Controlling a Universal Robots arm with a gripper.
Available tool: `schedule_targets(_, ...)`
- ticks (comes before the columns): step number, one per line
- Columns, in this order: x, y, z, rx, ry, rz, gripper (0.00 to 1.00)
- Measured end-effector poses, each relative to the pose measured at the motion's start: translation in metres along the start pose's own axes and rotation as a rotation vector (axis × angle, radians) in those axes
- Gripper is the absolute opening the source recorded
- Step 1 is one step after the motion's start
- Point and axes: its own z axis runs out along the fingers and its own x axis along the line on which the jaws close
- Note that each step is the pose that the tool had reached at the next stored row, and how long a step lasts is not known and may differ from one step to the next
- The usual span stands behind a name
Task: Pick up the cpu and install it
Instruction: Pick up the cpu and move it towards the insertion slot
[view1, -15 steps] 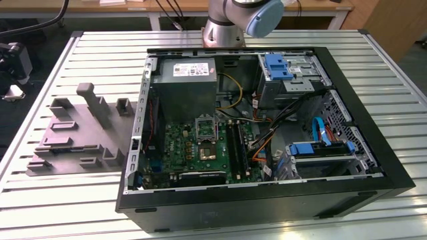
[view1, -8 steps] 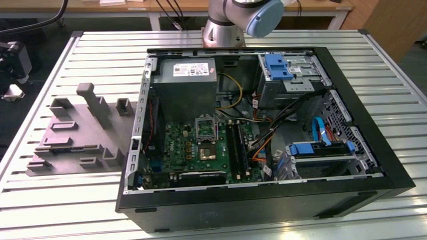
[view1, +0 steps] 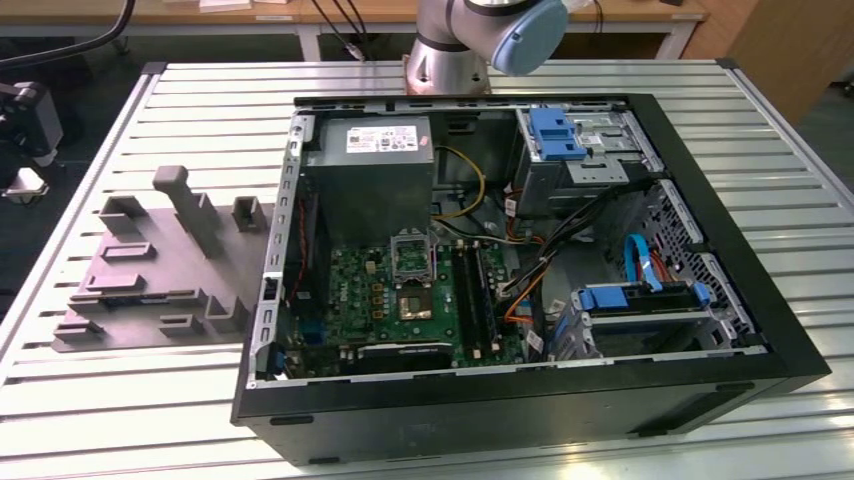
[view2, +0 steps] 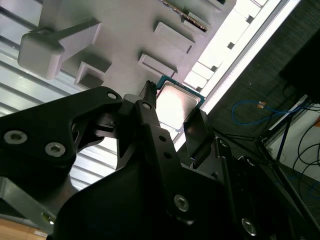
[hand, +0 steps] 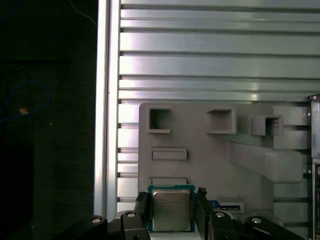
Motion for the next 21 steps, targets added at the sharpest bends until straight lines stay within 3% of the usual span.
schedule_targets(21,-0.0001,0.0003,-0.0059,0.0,0.0,0.0,0.47)
